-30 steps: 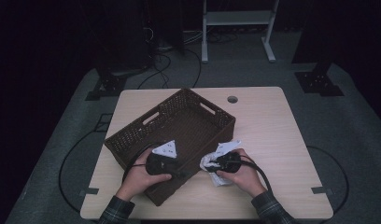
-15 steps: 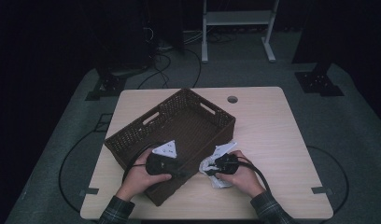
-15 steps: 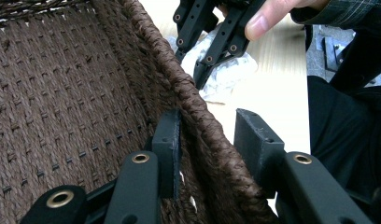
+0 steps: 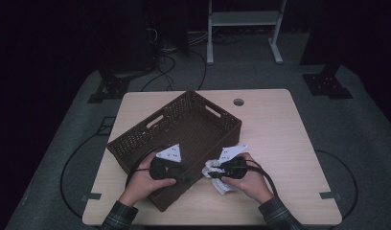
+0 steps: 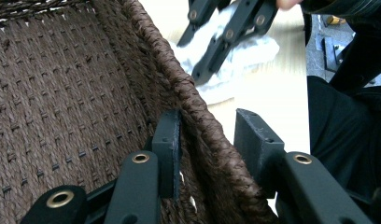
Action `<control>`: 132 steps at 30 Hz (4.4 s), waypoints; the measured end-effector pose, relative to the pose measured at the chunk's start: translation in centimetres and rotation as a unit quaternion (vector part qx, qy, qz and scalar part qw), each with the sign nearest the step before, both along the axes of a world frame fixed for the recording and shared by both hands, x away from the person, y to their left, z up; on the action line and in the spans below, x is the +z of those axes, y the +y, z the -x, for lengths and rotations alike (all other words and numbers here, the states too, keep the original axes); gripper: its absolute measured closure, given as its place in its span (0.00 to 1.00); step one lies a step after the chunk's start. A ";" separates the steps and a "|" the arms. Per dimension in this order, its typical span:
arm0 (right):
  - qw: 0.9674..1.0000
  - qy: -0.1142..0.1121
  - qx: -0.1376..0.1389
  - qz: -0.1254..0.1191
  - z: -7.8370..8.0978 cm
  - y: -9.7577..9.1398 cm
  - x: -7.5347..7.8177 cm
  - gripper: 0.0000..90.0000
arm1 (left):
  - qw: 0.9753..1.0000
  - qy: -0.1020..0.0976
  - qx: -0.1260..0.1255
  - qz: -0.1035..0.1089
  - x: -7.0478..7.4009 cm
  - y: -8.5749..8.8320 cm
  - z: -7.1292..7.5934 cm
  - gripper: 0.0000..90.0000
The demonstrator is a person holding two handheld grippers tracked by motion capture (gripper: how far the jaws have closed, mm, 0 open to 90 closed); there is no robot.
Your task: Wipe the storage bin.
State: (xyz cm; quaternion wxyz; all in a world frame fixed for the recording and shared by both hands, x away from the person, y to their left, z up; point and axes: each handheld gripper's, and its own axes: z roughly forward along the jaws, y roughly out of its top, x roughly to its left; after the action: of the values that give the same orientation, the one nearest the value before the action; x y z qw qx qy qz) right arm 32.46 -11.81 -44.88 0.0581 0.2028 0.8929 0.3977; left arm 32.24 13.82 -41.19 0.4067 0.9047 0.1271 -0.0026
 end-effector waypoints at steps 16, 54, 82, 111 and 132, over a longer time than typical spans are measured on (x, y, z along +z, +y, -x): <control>0.997 -0.045 0.000 -0.066 1.0 -1.4 3.9 0.86 | 1.000 0.000 0.000 0.000 0.0 0.0 0.0 0.68; 0.999 0.032 0.031 0.015 0.5 2.3 -2.1 0.86 | 1.000 -0.001 0.000 -0.001 0.0 0.0 0.0 0.68; 0.999 -0.003 0.036 -0.025 1.6 1.6 1.3 0.86 | 1.000 -0.002 0.000 0.000 0.0 0.0 0.0 0.68; 0.995 -0.037 0.052 -0.074 2.8 1.3 4.0 0.86 | 1.000 -0.001 0.001 -0.003 0.0 0.0 0.0 0.68; 0.999 -0.002 0.036 0.000 1.5 2.2 -0.6 0.86 | 1.000 -0.002 0.005 -0.003 0.0 -0.1 0.1 0.67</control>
State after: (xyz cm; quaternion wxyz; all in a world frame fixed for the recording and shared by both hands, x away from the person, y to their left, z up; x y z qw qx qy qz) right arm 31.00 -9.61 -45.46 0.0459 0.1697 0.8997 0.3996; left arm 32.16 13.70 -41.21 0.4045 0.9051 0.1311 0.0013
